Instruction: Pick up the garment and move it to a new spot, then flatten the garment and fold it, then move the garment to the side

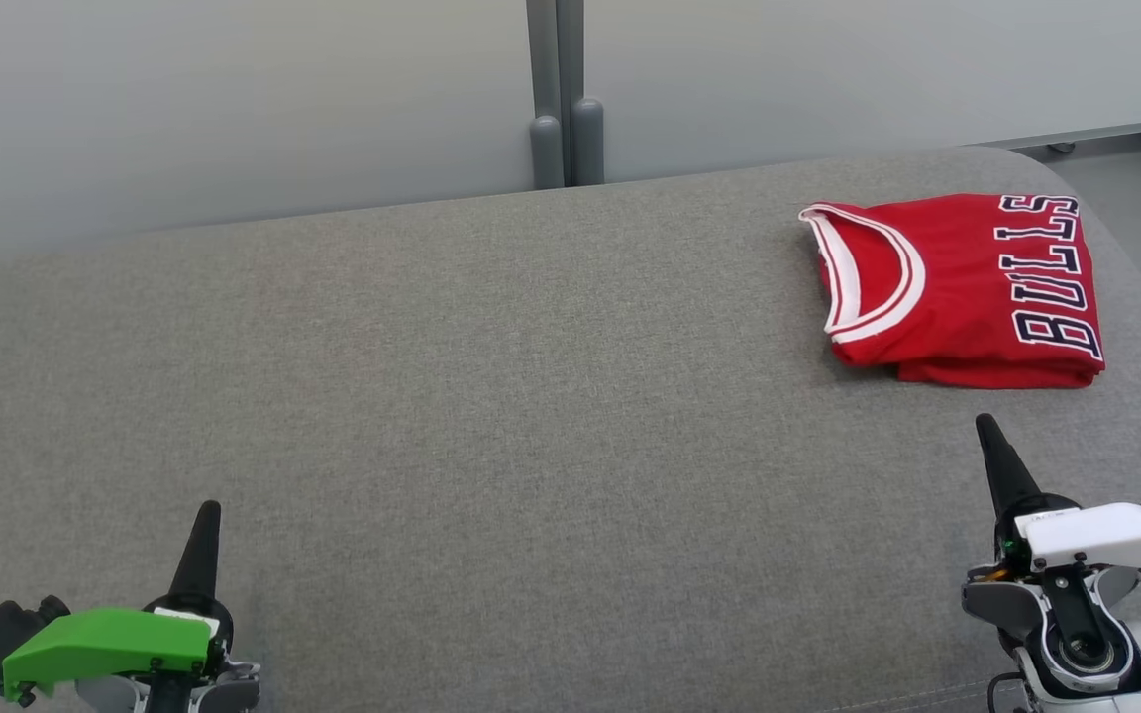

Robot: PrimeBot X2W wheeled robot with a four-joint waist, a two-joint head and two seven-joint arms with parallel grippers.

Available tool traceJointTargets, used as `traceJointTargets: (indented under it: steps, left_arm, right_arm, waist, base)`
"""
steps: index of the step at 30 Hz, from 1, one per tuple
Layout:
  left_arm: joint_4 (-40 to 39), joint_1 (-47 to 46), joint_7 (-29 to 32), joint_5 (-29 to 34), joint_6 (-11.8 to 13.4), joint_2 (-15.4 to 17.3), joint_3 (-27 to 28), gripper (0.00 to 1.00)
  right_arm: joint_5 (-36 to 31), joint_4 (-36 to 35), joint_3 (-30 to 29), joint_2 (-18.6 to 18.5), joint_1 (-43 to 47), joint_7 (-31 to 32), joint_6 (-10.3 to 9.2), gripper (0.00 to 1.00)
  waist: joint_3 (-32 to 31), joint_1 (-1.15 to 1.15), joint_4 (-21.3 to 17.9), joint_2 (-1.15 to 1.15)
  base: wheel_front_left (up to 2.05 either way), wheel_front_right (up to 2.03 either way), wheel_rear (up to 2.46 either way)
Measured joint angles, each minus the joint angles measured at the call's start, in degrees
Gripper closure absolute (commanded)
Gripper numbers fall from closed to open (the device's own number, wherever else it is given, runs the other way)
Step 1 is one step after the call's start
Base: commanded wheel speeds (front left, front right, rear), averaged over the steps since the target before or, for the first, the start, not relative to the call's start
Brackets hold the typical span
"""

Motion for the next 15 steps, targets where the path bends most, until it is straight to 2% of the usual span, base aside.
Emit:
traceJointTargets:
  steps: [15]
  left_arm:
    - [1.2, -1.8, 2.8, -11.1, -2.1, 0.0, 1.7, 1.0]
  right_arm:
    - [12.6, 0.6, -3.6, 0.2, -0.8, 2.9, 2.09, 1.0]
  waist:
    - [0.3, 0.0, 0.6, 0.0]
  base:
    - [0.0, 0.0, 0.0]
